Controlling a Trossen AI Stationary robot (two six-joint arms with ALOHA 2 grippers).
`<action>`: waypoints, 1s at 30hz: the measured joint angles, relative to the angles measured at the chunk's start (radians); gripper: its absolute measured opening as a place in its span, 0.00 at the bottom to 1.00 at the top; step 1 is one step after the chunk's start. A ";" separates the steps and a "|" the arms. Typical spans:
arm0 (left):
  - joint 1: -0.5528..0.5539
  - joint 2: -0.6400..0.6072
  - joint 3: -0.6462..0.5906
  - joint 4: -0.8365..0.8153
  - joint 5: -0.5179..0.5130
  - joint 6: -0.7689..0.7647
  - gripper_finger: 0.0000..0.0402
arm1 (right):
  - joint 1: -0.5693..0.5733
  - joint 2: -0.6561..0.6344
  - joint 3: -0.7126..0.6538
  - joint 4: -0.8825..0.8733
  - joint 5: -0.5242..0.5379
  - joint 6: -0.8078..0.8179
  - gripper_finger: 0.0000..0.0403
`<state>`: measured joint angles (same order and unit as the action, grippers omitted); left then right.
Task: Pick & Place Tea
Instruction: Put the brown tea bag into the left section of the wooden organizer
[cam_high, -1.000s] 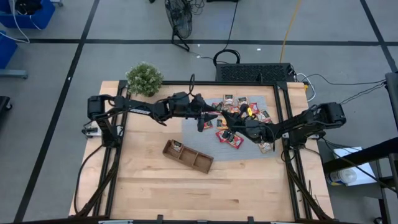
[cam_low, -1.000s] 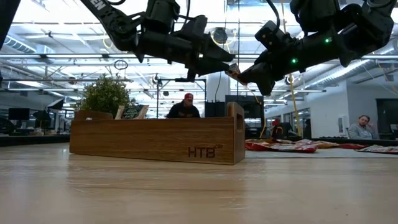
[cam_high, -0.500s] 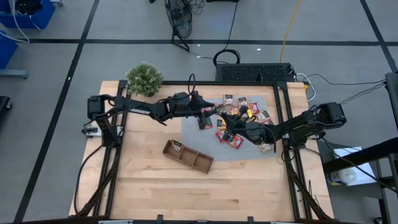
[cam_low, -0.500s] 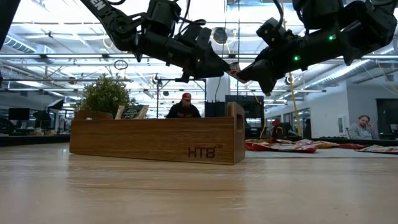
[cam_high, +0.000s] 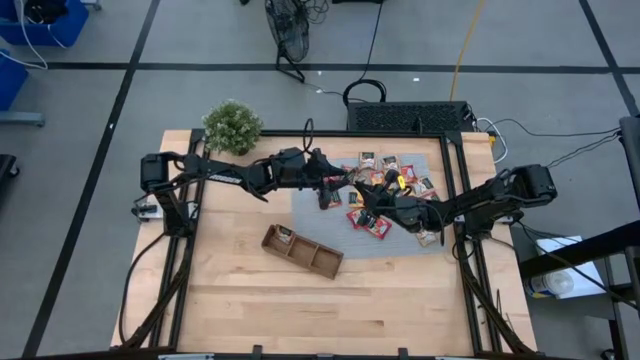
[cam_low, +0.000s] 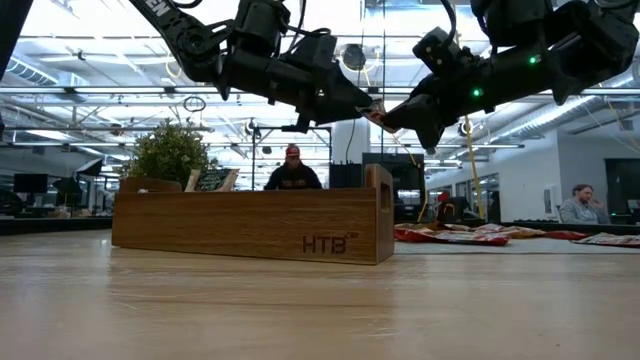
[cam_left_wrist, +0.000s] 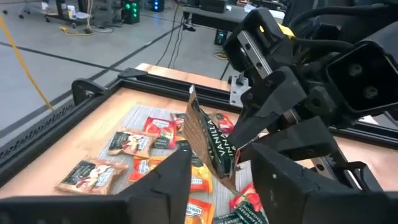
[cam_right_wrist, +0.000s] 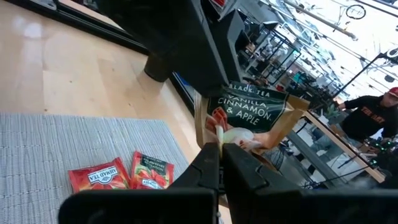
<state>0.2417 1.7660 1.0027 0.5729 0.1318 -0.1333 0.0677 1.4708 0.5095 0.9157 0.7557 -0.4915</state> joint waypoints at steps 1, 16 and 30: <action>0.000 0.000 0.000 0.000 0.000 0.000 0.35 | 0.000 0.000 0.000 0.000 0.000 0.000 0.00; 0.001 -0.001 0.000 0.026 -0.036 0.167 0.01 | 0.000 0.000 0.000 -0.012 -0.106 0.133 0.08; -0.035 -0.188 0.013 -0.462 -0.232 0.564 0.00 | 0.000 -0.037 -0.001 -0.106 -0.029 0.391 0.21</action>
<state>0.2065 1.5779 1.0153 0.1110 -0.1007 0.4311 0.0677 1.4336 0.5087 0.8098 0.7267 -0.1008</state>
